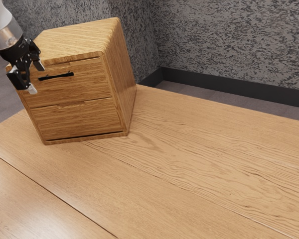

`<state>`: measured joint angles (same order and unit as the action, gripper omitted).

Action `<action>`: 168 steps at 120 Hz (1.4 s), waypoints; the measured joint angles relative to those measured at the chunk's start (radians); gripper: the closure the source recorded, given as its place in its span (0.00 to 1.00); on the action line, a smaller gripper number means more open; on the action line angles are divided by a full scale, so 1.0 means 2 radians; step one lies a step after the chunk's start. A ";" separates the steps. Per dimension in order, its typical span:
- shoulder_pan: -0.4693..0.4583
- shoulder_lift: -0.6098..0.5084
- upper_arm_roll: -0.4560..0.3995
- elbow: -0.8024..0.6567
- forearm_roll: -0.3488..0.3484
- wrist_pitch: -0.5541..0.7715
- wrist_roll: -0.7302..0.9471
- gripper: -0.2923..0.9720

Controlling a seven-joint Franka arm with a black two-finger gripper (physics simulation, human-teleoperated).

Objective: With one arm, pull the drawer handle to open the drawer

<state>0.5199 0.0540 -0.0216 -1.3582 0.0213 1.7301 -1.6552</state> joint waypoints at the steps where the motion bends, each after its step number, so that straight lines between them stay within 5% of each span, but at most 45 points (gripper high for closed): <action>1: 0.002 0.001 0.000 0.001 0.001 0.000 -0.001 0.23; 37: -0.005 0.082 -0.005 0.079 0.011 0.008 -0.020 0.23; 71: -0.007 0.091 -0.005 0.083 0.012 0.018 -0.030 0.23; 103: -0.009 0.089 -0.002 0.078 0.011 0.021 -0.035 0.40; 168: -0.008 0.086 -0.001 0.062 0.007 0.023 -0.042 0.59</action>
<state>0.5035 0.2260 -0.0228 -1.2336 0.0358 1.7766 -1.7402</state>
